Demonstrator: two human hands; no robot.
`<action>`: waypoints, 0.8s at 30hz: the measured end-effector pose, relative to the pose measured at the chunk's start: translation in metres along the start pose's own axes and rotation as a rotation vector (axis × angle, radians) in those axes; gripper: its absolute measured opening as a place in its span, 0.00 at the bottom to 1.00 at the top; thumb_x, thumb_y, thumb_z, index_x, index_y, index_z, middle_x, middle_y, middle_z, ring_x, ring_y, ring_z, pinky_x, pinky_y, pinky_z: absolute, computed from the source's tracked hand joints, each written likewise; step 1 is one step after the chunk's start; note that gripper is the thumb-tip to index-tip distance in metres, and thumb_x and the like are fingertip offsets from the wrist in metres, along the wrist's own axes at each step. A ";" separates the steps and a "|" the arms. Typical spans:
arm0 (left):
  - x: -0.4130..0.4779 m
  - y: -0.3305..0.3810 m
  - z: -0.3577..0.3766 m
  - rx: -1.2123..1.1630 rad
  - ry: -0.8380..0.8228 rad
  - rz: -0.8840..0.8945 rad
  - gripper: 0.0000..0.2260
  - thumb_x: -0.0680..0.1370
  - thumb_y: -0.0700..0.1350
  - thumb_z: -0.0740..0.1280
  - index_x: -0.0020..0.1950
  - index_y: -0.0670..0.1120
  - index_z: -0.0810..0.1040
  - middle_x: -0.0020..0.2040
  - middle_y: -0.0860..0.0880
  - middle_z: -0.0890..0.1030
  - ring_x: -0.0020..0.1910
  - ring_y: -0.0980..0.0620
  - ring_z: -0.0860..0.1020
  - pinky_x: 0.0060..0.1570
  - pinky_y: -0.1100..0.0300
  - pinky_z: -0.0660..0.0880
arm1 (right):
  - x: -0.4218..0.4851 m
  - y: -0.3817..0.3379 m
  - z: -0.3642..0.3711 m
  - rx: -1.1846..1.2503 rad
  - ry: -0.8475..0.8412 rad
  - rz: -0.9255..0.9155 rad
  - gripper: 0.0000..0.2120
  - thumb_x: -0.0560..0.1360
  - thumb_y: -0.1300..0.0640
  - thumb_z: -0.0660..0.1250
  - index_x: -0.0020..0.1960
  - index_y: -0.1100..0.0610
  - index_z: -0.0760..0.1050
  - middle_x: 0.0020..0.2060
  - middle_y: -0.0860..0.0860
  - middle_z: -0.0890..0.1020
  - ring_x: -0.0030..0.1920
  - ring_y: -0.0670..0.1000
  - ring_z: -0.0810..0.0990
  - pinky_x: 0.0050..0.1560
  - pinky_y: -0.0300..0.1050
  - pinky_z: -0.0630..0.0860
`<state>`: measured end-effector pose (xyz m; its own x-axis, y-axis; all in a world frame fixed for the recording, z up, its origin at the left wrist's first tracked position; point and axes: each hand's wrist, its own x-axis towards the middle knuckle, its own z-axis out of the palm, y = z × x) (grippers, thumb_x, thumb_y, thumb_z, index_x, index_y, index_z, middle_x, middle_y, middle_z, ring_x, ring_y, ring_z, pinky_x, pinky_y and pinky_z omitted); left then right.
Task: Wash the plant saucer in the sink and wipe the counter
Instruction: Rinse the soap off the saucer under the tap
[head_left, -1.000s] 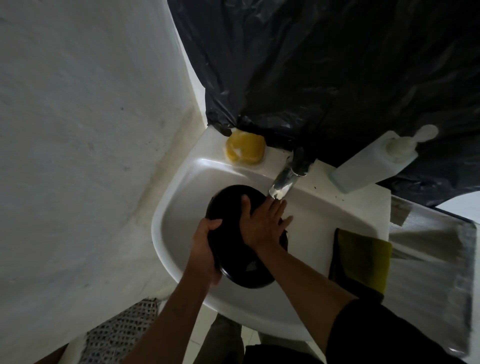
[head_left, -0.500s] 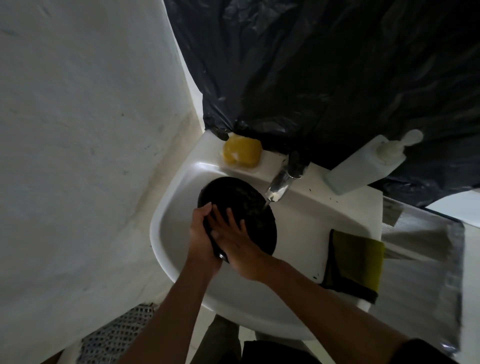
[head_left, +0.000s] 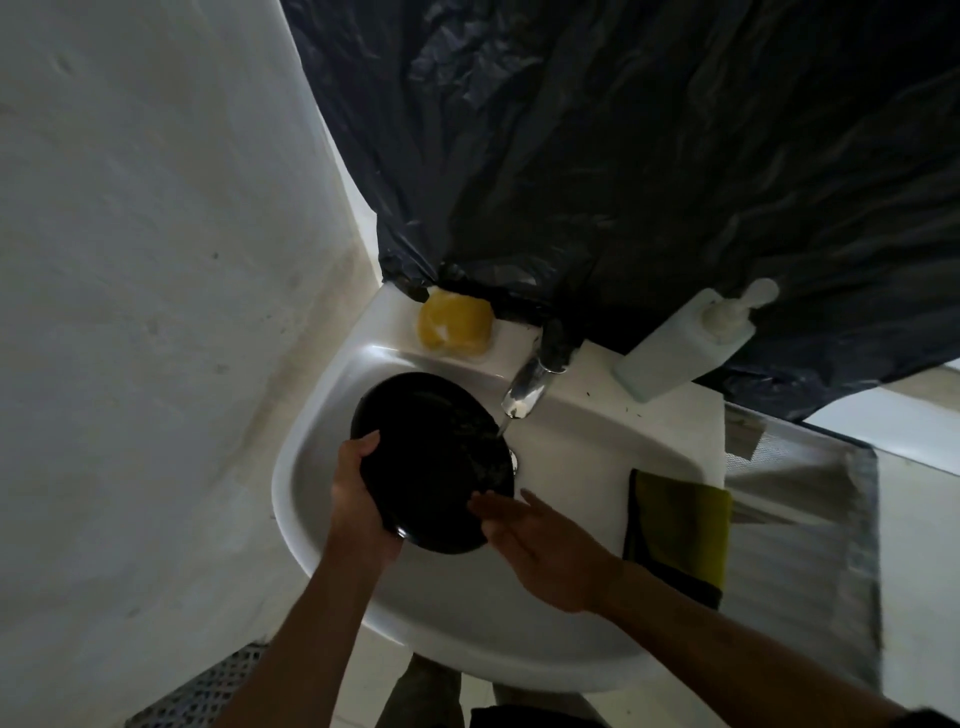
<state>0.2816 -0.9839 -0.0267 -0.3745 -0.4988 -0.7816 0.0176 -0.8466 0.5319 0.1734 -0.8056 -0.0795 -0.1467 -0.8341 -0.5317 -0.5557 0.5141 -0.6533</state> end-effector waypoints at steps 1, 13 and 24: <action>0.000 -0.001 0.000 0.003 -0.011 -0.001 0.19 0.79 0.52 0.62 0.62 0.43 0.83 0.56 0.40 0.86 0.51 0.41 0.86 0.52 0.49 0.80 | 0.004 0.001 -0.002 -0.029 0.012 0.032 0.33 0.82 0.36 0.38 0.82 0.51 0.53 0.80 0.45 0.57 0.79 0.39 0.50 0.81 0.48 0.44; -0.006 -0.022 0.008 0.076 -0.059 0.048 0.18 0.81 0.46 0.58 0.67 0.46 0.80 0.60 0.42 0.86 0.60 0.43 0.83 0.59 0.48 0.77 | 0.086 -0.058 -0.006 -0.006 0.347 0.156 0.29 0.85 0.45 0.46 0.81 0.41 0.37 0.82 0.52 0.40 0.80 0.58 0.35 0.76 0.68 0.34; 0.013 -0.022 0.002 0.111 0.065 0.068 0.17 0.79 0.50 0.63 0.64 0.46 0.81 0.63 0.44 0.84 0.62 0.42 0.81 0.56 0.46 0.79 | 0.080 -0.071 0.018 -0.076 0.019 -0.063 0.40 0.82 0.67 0.60 0.81 0.44 0.40 0.81 0.49 0.39 0.80 0.61 0.36 0.76 0.70 0.44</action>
<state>0.2743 -0.9710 -0.0477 -0.3146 -0.5682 -0.7604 -0.0632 -0.7867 0.6140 0.2157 -0.9049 -0.0851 -0.1245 -0.8684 -0.4800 -0.6245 0.4444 -0.6422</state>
